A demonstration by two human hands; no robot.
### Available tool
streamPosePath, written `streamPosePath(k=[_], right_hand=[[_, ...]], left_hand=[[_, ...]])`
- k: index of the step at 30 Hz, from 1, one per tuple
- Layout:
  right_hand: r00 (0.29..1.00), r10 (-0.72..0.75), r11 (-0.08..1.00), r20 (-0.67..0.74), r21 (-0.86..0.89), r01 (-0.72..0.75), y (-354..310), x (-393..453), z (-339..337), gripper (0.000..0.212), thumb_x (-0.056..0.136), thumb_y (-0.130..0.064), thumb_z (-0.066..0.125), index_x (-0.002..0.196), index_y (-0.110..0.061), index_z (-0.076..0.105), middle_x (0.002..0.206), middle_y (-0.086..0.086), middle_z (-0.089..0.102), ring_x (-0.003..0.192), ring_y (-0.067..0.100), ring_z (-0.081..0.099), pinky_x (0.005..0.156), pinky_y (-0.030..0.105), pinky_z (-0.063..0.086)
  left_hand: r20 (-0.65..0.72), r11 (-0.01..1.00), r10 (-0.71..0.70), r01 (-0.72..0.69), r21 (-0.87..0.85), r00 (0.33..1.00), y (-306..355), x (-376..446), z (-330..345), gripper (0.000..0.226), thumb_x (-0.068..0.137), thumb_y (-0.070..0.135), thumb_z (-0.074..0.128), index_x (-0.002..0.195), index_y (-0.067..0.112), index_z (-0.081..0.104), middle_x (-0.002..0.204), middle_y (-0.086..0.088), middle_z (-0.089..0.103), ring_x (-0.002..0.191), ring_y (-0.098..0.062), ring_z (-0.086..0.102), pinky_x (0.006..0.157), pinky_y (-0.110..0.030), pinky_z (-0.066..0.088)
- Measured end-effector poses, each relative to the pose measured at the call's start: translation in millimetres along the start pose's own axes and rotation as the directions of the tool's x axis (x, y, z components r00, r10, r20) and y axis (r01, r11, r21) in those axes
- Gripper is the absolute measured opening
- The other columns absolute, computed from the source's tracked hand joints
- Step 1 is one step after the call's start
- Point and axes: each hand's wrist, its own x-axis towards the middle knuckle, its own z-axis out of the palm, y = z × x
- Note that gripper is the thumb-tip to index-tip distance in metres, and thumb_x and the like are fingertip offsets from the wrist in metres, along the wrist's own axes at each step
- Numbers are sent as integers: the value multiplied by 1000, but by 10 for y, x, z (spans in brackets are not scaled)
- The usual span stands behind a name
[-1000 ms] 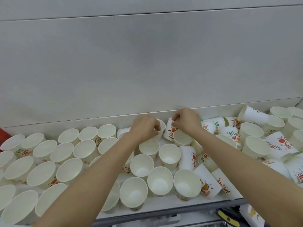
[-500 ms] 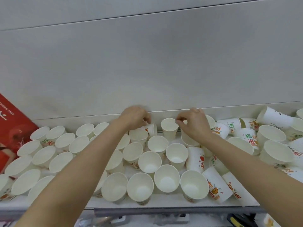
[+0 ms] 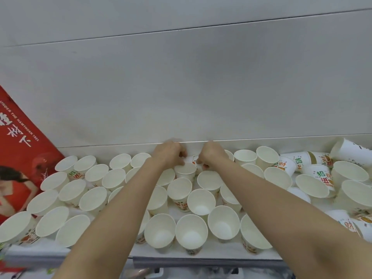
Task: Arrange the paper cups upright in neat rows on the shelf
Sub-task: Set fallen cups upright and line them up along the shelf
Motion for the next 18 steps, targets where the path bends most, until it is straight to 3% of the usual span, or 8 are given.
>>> streamPosePath(k=[6, 10, 13, 18], right_hand=[[993, 70, 979, -92, 195, -51, -19, -76, 89, 11, 76, -17, 69, 68, -14, 63, 33, -5, 53, 49, 10, 60, 56, 23, 47], [968, 49, 976, -247, 217, 6, 29, -57, 6, 11, 69, -21, 64, 77, -14, 67, 72, 2, 69, 74, 23, 69, 67, 29, 56], [946, -54, 985, -319, 141, 104, 96, -150, -75, 11, 73, -22, 66, 82, -21, 72, 82, -3, 68, 80, 21, 64, 61, 23, 43], [896, -135, 977, -423, 92, 190, 200, -243, -149, 7, 74, -22, 63, 74, -25, 69, 79, -6, 69, 78, 19, 62, 56, 23, 36]], left_hand=[[-51, 993, 19, -25, -119, 999, -13, -16, 62, 12, 84, 36, 67, 95, 32, 70, 98, 12, 70, 96, -14, 62, 75, -28, 47], [-163, 969, 13, -53, -241, 987, -38, 0, -9, 9, 87, 39, 65, 93, 34, 71, 96, 14, 70, 92, -11, 60, 79, -31, 50], [-222, 983, 103, -133, -125, 970, -62, -29, -58, 11, 87, 35, 64, 96, 36, 71, 98, 14, 66, 95, -10, 58, 75, -28, 46], [-71, 931, 364, -360, 62, 929, 13, -34, -130, 29, 82, 17, 64, 107, 33, 67, 101, 8, 62, 98, -16, 58, 78, -36, 47]])
